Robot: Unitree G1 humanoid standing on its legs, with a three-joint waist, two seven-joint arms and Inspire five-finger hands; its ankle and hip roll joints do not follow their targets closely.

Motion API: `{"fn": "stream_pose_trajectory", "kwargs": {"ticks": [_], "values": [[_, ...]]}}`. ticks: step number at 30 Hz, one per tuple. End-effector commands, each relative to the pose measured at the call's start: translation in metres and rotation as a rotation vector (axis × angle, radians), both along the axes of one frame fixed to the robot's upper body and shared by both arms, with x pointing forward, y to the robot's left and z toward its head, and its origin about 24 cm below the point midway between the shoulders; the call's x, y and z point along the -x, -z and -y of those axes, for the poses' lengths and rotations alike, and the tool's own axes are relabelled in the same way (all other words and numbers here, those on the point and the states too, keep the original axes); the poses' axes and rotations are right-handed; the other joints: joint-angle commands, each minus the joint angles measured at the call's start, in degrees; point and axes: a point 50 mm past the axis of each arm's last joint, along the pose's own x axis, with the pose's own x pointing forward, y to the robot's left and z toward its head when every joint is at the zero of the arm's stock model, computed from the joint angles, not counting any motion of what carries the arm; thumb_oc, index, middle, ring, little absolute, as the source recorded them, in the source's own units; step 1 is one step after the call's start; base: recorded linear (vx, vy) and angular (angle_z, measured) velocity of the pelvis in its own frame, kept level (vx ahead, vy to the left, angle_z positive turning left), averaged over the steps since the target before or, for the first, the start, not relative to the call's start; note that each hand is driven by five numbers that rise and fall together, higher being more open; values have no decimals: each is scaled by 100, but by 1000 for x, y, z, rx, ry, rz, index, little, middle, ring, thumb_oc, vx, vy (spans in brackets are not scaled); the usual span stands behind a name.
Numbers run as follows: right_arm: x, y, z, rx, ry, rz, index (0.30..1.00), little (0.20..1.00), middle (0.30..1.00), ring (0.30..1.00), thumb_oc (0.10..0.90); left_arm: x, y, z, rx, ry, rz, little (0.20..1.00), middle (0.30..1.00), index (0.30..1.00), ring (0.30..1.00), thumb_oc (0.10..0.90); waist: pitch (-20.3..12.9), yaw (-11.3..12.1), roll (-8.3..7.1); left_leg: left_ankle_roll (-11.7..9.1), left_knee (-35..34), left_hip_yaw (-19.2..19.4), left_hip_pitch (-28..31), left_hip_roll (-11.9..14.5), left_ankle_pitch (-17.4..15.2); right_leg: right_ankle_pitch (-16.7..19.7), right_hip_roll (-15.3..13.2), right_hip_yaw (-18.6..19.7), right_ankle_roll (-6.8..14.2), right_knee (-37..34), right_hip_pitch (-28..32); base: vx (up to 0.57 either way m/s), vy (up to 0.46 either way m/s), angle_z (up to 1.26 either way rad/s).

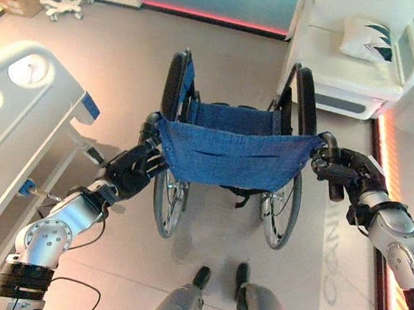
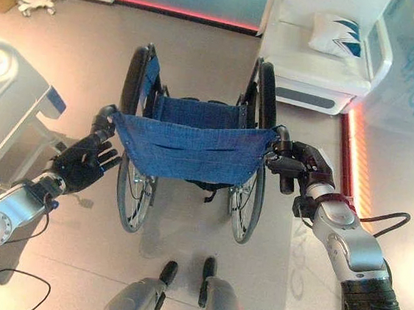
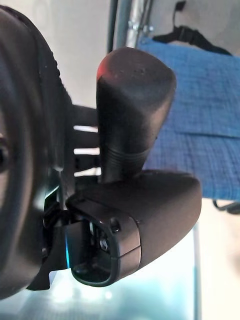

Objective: Push the wheelchair next to the bed

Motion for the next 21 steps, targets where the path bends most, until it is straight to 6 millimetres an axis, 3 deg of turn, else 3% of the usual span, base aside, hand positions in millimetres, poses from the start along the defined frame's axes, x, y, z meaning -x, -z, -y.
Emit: {"fn": "stream_pose_trajectory", "kwargs": {"ticks": [1, 4, 5, 6, 7, 8, 9, 10, 11, 13, 14, 15, 16, 19, 21], "values": [[-3, -58, -44, -26, -321, 288, 300, 300, 300, 300, 400, -4, -87, -20, 2, -91, 443, 300, 300, 300, 300, 400, -843, 129, -189, 37, 1098, 1230, 781, -287, -1390, 1531, -155, -316, 11, -639, -194, 485, -162, 79], [-2, -61, -45, -19, -321, 274, 300, 300, 300, 300, 400, -1, -79, -16, 33, -75, 421, 300, 300, 300, 300, 400, -1115, 25, -121, -164, 1478, 1234, 944, -49, -1099, 1265, 86, -330, -188, -139, -180, 489, -146, 70], [-4, -61, -45, -15, -322, 263, 300, 300, 300, 300, 400, -2, -77, -16, 43, -71, 414, 300, 300, 300, 300, 400, -1184, -41, -90, -272, 1740, 1256, 1018, 83, -865, 1197, 187, -289, -292, 74, -182, 564, -154, 78], [-4, -61, -44, -4, -331, 251, 300, 300, 300, 300, 400, -2, -75, -16, 55, -71, 404, 300, 300, 300, 300, 400, -1284, -110, -40, -483, 2203, 1301, 1038, 265, -266, 1108, 314, -352, -452, 260, -135, 461, -138, 65], [-4, -61, -44, -1, -336, 249, 300, 300, 300, 300, 400, -1, -74, -17, 57, -74, 401, 300, 300, 300, 300, 400, -1312, -117, -56, -576, 2671, 1380, 1015, 266, 47, 1063, 330, -397, -516, 254, -67, 510, -187, 69], [-1, -59, -41, 9, -342, 240, 300, 300, 300, 300, 400, 1, -70, -17, 61, -81, 381, 300, 300, 300, 300, 400, -1342, -124, -39, -802, 3752, 1430, 609, 207, 709, 935, 445, -483, -692, 185, 176, 450, -201, 40], [1, -58, -40, 14, -337, 236, 300, 300, 300, 300, 400, 4, -65, -17, 69, -81, 361, 300, 300, 300, 300, 400, -1270, -87, -83, -903, 4931, 1515, -108, 23, 1031, 815, 490, -502, -866, 175, 448, 507, -233, 20], [0, -58, -39, 9, -335, 233, 300, 300, 300, 300, 400, 4, -61, -17, 67, -79, 348, 300, 300, 300, 300, 400, -1192, -33, -133, -894, 5431, 1598, -713, -83, 1072, 758, 492, -525, -946, 164, 669, 434, -195, -7], [0, -58, -39, 3, -336, 232, 300, 300, 300, 300, 400, 4, -58, -16, 65, -77, 341, 300, 300, 300, 300, 400, -1107, 35, -155, -818, 5503, 1655, -1192, -164, 922, 715, 521, -530, -970, 185, 866, 419, -130, 11], [1, -60, -44, 11, -366, 234, 300, 300, 300, 300, 400, 7, -58, -19, 57, -88, 348, 300, 300, 300, 300, 400, -926, 202, -139, -655, 4680, 1684, -1438, -134, 582, 584, 637, -409, -930, 249, 1188, 479, -65, 13], [1, -60, -46, 16, -376, 234, 300, 300, 300, 300, 400, 8, -59, -20, 56, -91, 353, 300, 300, 300, 300, 400, -906, 230, -137, -629, 4349, 1692, -1433, -86, 583, 548, 667, -395, -922, 263, 1227, 478, -14, -25], [1, -61, -49, 23, -383, 232, 300, 300, 300, 300, 400, 10, -62, -23, 56, -93, 359, 300, 300, 300, 300, 400, -892, 276, -117, -605, 3507, 1727, -1369, 54, 688, 448, 741, -376, -929, 279, 1318, 587, 53, -48], [0, -61, -54, 26, -385, 226, 300, 300, 300, 300, 400, 10, -65, -27, 49, -98, 359, 300, 300, 300, 300, 400, -909, 344, -60, -635, 2014, 1803, -1311, 293, 1009, 276, 884, -336, -971, 264, 1485, 557, 74, -40], [-3, -56, -54, 25, -380, 224, 300, 300, 300, 300, 400, 10, -60, -27, 40, -96, 356, 300, 300, 300, 300, 400, -942, 404, 69, -791, 374, 1981, -1321, 507, 1495, 72, 1093, -340, -1011, 263, 1703, 525, 112, -26], [0, -48, -51, 29, -399, 222, 300, 300, 300, 300, 400, 14, -52, -26, 36, -107, 364, 300, 300, 300, 300, 400, -983, 523, 80, -798, -831, 2066, -1343, 530, 1645, -210, 1113, -279, -975, 272, 2116, 711, 165, 0]]}}
